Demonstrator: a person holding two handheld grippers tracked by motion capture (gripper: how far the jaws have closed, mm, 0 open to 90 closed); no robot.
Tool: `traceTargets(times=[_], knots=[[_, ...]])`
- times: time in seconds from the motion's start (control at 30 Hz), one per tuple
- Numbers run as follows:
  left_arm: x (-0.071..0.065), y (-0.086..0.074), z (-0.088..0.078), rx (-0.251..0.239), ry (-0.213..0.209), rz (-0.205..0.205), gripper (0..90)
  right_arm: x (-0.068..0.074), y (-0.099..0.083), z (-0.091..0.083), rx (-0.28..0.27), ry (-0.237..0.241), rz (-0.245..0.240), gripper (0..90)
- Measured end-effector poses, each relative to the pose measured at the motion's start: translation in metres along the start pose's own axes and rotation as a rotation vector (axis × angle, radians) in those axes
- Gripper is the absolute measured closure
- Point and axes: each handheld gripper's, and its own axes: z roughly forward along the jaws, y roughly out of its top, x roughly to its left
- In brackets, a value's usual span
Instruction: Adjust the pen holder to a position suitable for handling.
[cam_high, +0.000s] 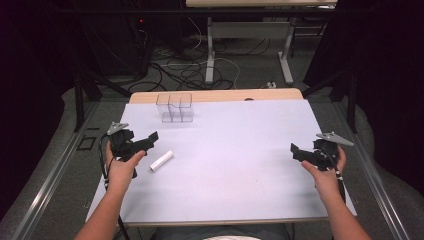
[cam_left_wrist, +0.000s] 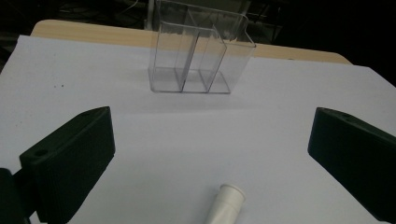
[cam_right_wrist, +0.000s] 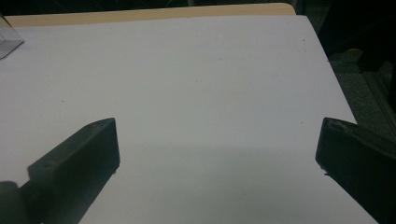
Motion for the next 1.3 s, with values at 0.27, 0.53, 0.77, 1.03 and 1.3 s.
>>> traceTargets(times=[0.27, 0.53, 0.77, 1.03, 1.3], knots=[[-0.004, 0.023, 0.006, 0.013, -0.013, -0.034, 4.5, 0.001, -0.001, 0.000, 0.013, -0.002, -0.002, 0.0], [-0.010, 0.048, 0.013, 0.015, 0.008, -0.012, 7.7, 0.002, -0.002, 0.003, -0.015, -0.014, 0.017, 0.0], [-0.017, 0.065, 0.023, 0.036, 0.028, 0.045, 8.2, 0.002, -0.002, 0.000, 0.022, -0.005, 0.018, 0.0], [-0.025, 0.080, 0.036, 0.056, 0.055, 0.078, 12.4, 0.002, -0.003, 0.001, 0.020, -0.002, 0.021, 0.0], [-0.030, 0.095, 0.047, 0.071, 0.079, 0.098, 15.7, 0.001, -0.003, 0.001, 0.030, -0.001, 0.020, 0.0]])
